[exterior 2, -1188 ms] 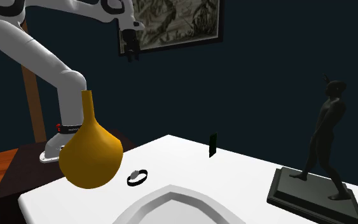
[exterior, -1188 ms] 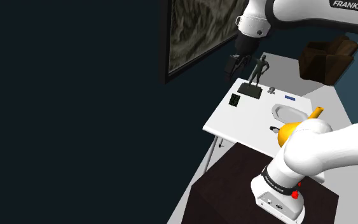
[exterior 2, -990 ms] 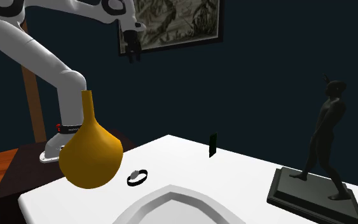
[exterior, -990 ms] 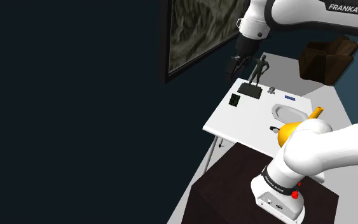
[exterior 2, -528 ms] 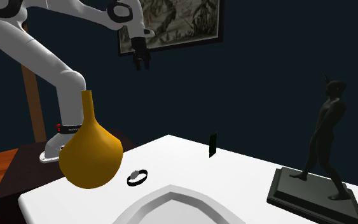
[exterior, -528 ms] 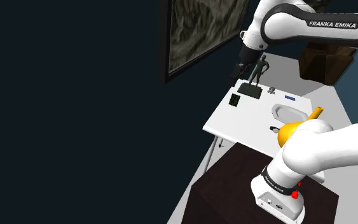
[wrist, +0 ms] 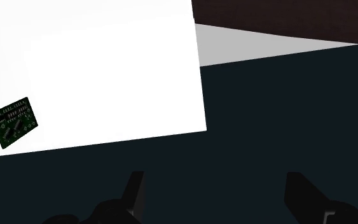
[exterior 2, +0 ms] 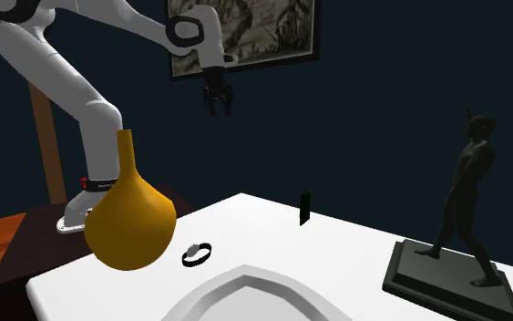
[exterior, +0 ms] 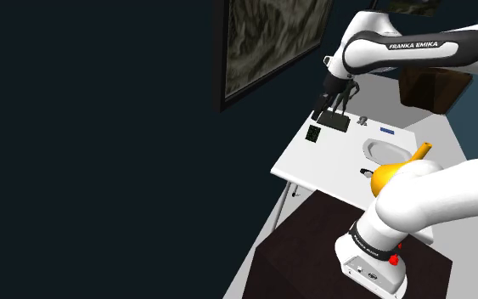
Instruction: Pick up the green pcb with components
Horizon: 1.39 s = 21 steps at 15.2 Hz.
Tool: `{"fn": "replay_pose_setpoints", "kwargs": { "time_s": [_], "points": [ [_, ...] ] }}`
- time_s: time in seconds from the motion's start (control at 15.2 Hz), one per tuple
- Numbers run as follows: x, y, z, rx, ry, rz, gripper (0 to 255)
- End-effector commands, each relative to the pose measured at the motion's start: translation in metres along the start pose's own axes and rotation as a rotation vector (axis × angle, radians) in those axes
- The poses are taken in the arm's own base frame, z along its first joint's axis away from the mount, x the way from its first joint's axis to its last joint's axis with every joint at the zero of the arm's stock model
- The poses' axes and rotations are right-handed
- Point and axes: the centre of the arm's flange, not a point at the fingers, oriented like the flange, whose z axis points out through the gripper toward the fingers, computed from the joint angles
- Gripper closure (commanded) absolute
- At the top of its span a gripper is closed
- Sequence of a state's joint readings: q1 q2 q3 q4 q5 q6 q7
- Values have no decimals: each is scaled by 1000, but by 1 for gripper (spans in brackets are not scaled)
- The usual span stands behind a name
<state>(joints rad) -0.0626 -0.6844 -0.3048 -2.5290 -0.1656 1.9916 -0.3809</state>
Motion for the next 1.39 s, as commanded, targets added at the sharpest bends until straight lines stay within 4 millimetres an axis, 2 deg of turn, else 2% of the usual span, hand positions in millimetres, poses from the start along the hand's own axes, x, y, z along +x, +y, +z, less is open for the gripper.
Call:
{"fn": "replay_pose_setpoints", "kwargs": {
  "time_s": [0.0, 1.32],
  "points": [
    [0, 23, 16, 4, 5, -10, 0],
    [15, 244, 171, 51, 54, -94, 0]
  ]
}}
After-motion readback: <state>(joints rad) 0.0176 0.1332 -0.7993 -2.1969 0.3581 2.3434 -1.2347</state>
